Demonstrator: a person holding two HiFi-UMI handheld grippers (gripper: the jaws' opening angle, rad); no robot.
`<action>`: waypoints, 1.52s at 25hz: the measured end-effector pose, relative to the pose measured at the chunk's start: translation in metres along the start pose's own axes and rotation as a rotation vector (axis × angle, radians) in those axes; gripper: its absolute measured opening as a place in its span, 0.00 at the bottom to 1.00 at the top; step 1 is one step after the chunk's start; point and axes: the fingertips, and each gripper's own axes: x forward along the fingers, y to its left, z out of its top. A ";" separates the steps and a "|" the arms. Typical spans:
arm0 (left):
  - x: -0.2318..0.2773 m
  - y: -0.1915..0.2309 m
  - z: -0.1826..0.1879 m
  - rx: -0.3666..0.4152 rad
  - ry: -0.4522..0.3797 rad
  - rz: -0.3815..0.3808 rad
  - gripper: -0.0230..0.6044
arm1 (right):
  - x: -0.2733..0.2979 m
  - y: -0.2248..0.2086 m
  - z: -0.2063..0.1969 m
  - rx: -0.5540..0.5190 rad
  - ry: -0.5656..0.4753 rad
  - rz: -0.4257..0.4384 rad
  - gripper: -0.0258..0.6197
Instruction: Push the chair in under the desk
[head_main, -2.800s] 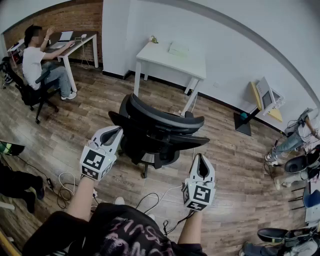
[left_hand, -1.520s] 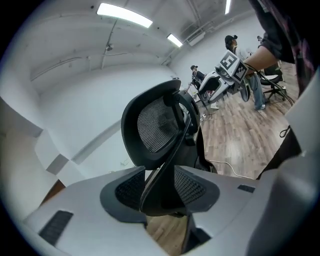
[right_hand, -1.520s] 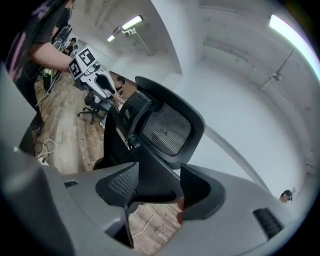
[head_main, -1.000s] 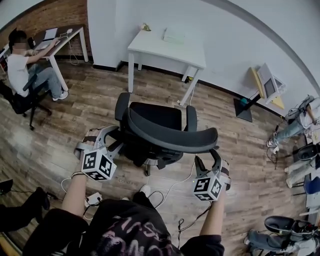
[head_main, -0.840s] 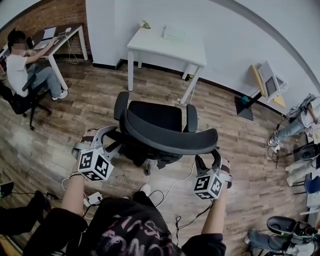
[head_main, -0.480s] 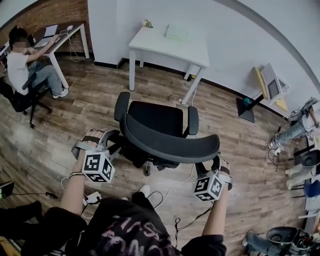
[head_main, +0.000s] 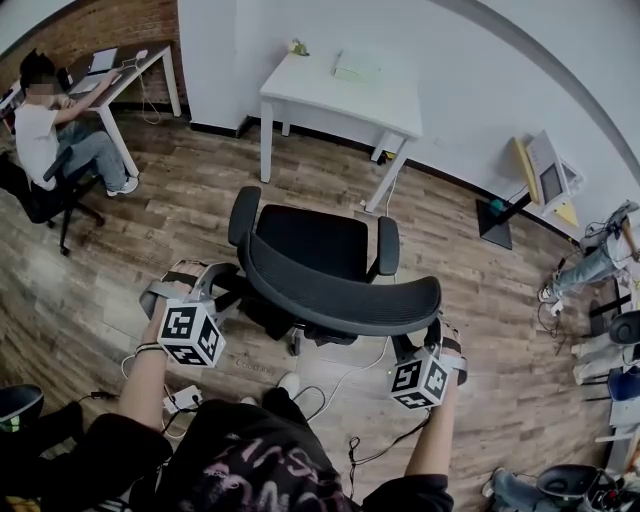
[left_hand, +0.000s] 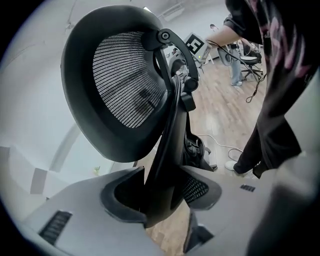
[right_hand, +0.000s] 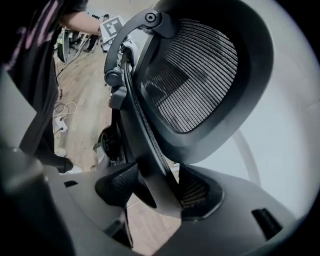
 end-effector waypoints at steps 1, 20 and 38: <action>0.001 0.001 0.000 -0.002 0.000 -0.005 0.39 | 0.001 0.000 0.000 0.001 0.000 0.008 0.45; 0.040 0.062 -0.028 -0.017 0.083 0.018 0.39 | 0.059 -0.035 0.028 -0.064 -0.037 0.054 0.42; 0.081 0.117 -0.053 0.002 0.093 0.004 0.40 | 0.109 -0.060 0.050 -0.071 -0.044 0.071 0.40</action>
